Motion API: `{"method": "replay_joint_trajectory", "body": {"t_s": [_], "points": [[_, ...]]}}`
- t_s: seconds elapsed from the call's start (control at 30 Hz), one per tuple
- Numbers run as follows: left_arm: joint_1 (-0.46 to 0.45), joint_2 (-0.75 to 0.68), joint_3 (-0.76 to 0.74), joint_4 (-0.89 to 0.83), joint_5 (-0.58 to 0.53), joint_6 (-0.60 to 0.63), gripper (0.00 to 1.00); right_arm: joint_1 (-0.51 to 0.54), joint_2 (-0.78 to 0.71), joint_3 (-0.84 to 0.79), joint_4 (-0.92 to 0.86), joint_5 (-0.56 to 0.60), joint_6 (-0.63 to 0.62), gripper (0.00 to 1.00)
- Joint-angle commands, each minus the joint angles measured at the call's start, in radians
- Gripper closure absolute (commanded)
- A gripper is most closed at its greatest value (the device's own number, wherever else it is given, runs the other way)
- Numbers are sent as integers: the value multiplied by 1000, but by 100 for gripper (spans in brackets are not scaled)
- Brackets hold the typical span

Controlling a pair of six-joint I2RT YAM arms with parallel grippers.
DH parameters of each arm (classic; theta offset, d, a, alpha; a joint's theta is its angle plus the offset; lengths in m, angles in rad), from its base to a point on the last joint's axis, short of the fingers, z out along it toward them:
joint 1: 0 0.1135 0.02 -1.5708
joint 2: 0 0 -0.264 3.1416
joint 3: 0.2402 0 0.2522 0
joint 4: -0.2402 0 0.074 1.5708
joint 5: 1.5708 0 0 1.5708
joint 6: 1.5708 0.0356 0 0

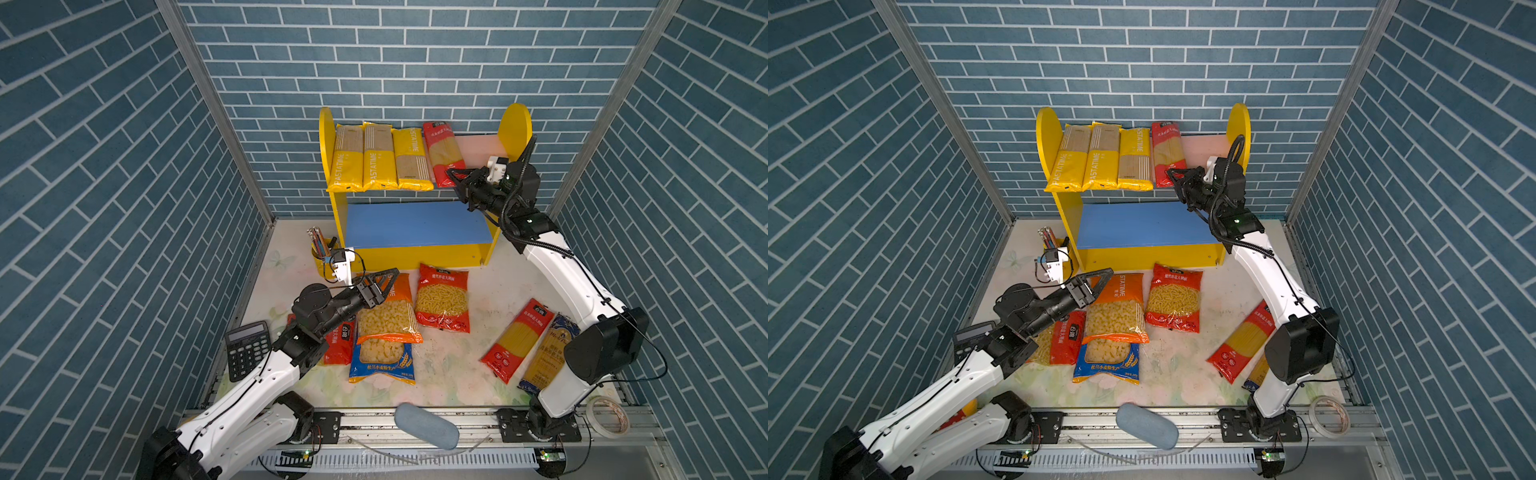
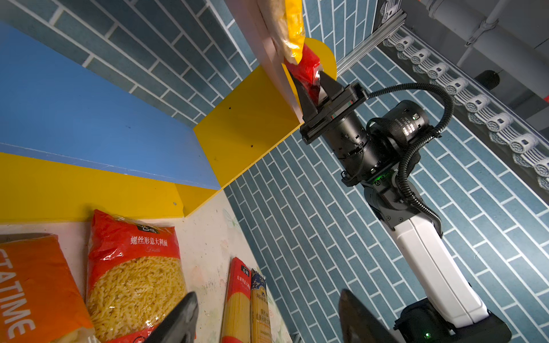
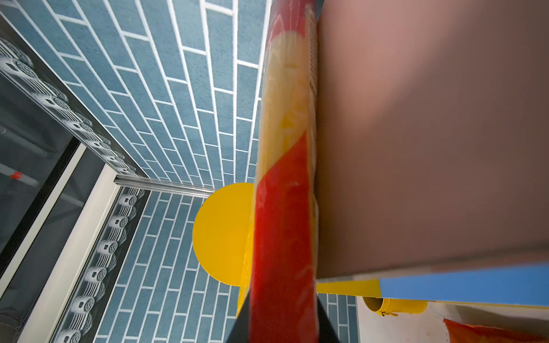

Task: Place and organize the pasta boxes and bags onto the shelf
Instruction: 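Stand the red bag beside the yellow packs on the pink shelf with the right gripper, then release the bag and lower both grippers back to the pasta pile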

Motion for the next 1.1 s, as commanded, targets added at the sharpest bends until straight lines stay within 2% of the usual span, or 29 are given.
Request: {"method": "replay_joint_trajectory", "body": {"t_s": [0.0, 0.07, 0.1, 0.27, 0.4, 0.57, 0.77, 0.9, 1.07], "points": [[-14, 19, -2, 42, 3, 4, 25, 27, 6, 59, 127, -32, 15, 100], [-16, 26, -2, 47, 3, 2, 25, 32, 5, 52, 131, -26, 12, 99], [-17, 28, -2, 49, 3, 3, 25, 34, 5, 49, 132, -27, 9, 96], [-17, 26, -7, 45, 4, 5, 25, 31, -33, 15, 135, -30, -44, 55], [-18, 23, -13, 44, 5, 8, 25, 28, -112, -24, 63, -9, -154, 41], [-17, 29, -20, 50, 6, 9, 25, 24, -228, -110, -59, 8, -275, 37], [-33, 86, 1, 72, 15, 20, 25, 5, -368, -314, -100, 6, -298, 37], [-99, 131, 39, 2, -22, 106, 25, 2, -438, -426, -93, -6, -301, 38], [-232, 210, 102, -125, -120, 264, 25, 2, -558, -600, -126, 6, -332, 40]]}}
